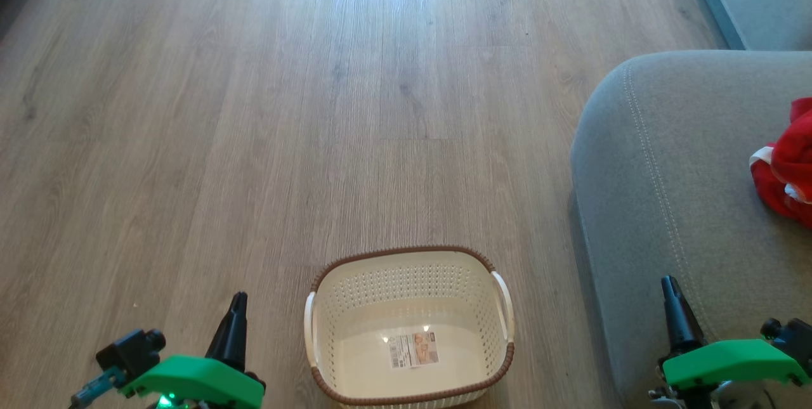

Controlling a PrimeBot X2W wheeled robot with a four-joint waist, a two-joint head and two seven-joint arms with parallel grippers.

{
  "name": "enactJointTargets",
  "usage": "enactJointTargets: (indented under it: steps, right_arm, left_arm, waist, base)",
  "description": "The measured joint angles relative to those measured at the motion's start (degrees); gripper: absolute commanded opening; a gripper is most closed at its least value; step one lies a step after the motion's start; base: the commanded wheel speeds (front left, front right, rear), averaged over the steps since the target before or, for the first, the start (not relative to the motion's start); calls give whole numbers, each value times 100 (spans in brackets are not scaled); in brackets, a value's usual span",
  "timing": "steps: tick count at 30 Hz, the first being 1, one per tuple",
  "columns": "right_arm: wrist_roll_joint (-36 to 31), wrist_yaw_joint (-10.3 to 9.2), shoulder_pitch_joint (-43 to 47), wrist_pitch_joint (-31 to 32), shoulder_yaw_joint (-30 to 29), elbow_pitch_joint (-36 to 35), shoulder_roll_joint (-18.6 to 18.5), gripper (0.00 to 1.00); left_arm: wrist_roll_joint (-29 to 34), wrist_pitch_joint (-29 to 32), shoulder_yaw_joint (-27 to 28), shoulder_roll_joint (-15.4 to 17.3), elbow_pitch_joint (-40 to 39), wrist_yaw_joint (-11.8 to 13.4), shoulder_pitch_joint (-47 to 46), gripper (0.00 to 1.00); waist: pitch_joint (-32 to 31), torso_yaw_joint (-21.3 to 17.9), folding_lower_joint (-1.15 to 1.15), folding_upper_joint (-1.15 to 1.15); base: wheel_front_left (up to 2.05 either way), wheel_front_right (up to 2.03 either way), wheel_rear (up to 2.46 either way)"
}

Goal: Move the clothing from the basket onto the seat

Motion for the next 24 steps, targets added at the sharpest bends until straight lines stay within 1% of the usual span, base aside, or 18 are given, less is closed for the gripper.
enactJointTargets:
  steps: [21, 24]
  right_arm:
    - [981, 0, -133, 353, -180, 0, 92, 0]
    - [1124, 0, -209, 399, -200, 1, 113, 0]
  left_arm:
    - [-1249, 339, 240, -2, 34, -109, -197, 0]
    - [-1422, 403, 314, -2, 32, -156, -240, 0]
  waist:
    - [74, -87, 0, 0]
    - [85, -100, 0, 0]
  base:
    - [0, 0, 0]
    - [0, 0, 0]
